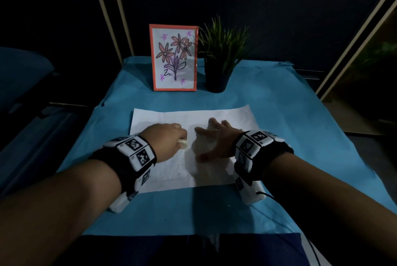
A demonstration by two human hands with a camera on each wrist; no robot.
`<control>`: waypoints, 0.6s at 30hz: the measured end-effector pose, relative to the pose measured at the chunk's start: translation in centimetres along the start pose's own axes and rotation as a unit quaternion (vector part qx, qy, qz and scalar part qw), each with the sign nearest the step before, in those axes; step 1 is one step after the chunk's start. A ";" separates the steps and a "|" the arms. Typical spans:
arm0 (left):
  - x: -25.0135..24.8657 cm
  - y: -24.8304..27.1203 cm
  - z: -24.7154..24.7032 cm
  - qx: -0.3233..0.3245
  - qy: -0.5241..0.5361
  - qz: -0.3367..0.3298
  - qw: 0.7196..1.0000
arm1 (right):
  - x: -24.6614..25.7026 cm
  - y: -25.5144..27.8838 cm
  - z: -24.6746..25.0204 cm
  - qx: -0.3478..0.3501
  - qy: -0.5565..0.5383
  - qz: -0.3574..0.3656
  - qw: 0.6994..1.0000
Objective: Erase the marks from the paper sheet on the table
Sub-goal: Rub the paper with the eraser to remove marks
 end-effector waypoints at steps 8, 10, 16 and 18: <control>-0.1 0.6 -0.5 0.028 0.004 -0.006 1.000 | -0.1 -0.2 -0.2 0.004 -0.003 0.004 1.000; 0.1 0.3 0.0 0.004 0.003 0.009 1.000 | -0.2 -0.3 -0.2 0.006 -0.003 0.001 1.000; -0.8 1.4 -1.2 0.039 -0.019 -0.024 0.999 | -0.3 -0.5 -0.5 0.008 -0.005 -0.002 1.000; -0.5 1.2 -0.9 0.022 -0.010 -0.015 1.000 | -0.4 -0.5 -0.4 0.006 -0.001 -0.004 1.000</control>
Point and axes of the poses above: each hand's wrist, its own y-axis away from the middle knuckle, its own z-axis out of the back of the hand, x = y × z, the point moved 8 cm from there along -y, towards the middle knuckle, and after that the axes turned 7 degrees about y, right-handed, at the moved point
